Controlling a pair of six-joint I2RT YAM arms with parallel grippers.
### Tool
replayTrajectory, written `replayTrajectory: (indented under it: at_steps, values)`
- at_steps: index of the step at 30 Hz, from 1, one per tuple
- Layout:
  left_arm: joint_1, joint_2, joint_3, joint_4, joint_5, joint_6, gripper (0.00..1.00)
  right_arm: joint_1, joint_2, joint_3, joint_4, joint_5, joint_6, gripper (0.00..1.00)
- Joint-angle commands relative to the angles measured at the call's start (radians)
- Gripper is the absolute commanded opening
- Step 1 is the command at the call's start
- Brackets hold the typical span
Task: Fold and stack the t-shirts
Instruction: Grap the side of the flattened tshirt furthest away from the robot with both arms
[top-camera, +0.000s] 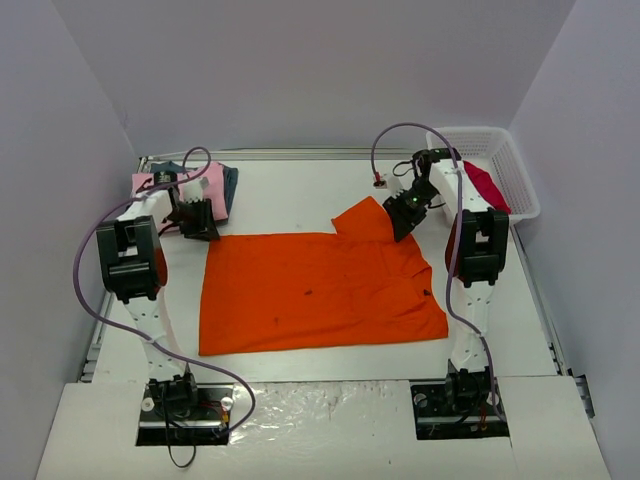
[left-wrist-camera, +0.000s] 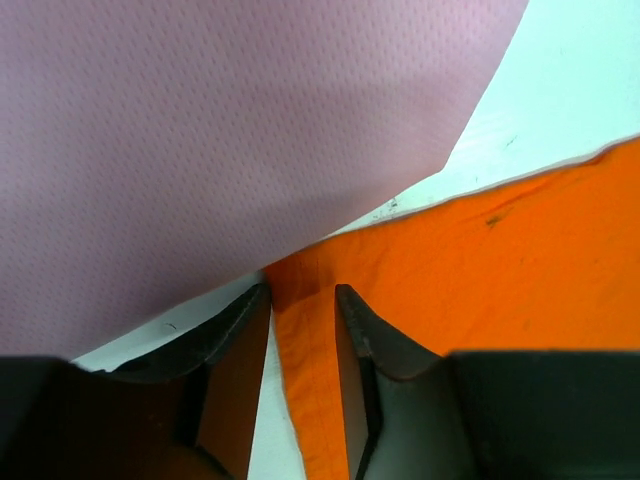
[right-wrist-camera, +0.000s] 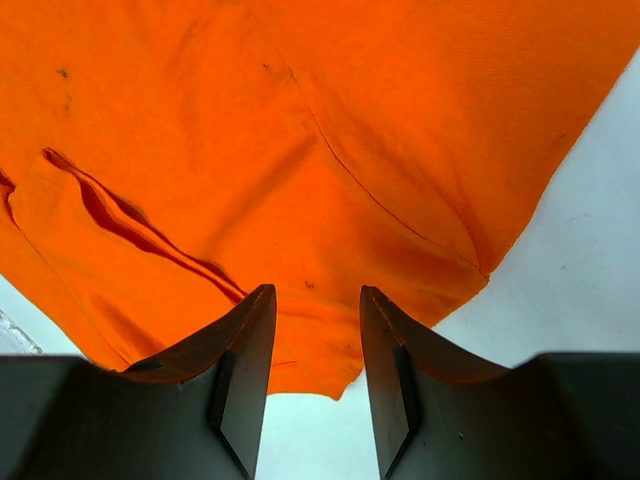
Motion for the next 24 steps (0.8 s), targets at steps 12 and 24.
replayTrajectory:
  at_steps: [12,24]
  values:
    - [-0.062,0.047,-0.019,-0.001,-0.234,0.008,0.11,0.001,-0.019,-0.031,-0.053,0.033,-0.020,0.35]
    - [-0.065,-0.110,-0.129,0.137,-0.279,-0.024,0.02,-0.016,0.015,0.154,-0.011,-0.054,0.098,0.35]
